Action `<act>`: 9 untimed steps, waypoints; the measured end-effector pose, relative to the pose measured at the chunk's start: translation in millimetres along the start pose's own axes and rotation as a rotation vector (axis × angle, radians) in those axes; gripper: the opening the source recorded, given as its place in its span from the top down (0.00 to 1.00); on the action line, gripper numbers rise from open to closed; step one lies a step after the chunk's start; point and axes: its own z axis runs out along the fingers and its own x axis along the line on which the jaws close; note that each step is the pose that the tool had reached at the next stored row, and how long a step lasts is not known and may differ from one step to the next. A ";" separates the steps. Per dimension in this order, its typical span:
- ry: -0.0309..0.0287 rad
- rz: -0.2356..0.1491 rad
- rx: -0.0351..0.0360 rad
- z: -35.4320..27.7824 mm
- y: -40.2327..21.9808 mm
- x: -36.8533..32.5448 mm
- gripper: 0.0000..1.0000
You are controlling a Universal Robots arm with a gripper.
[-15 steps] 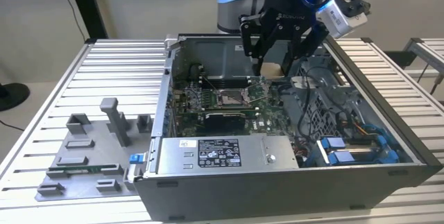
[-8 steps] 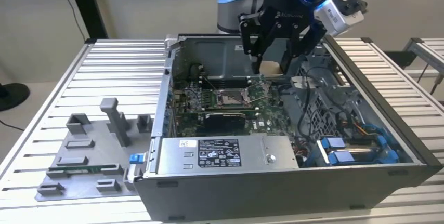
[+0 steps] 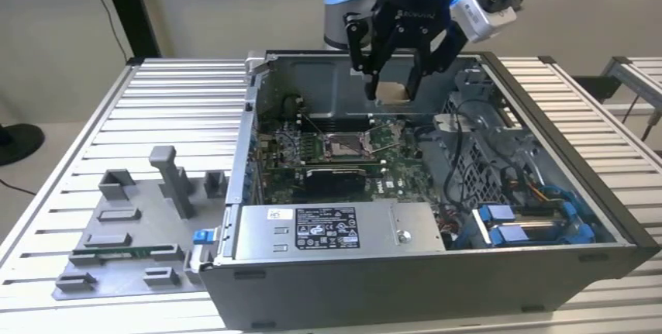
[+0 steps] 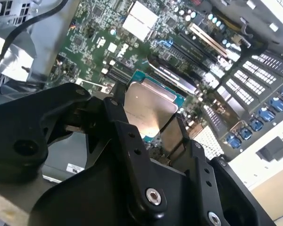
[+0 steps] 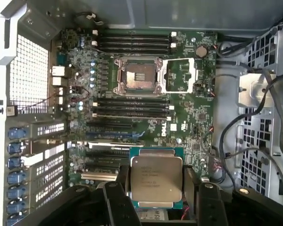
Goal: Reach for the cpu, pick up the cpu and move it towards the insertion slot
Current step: 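Pick up the cpu and move it towards the insertion slot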
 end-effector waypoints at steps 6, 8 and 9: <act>0.0000 0.000 0.0000 3.8 17.9 7.8 1.00; 0.0000 0.000 0.0000 5.1 24.1 10.0 1.00; 0.0000 0.000 0.0000 5.7 27.2 11.1 1.00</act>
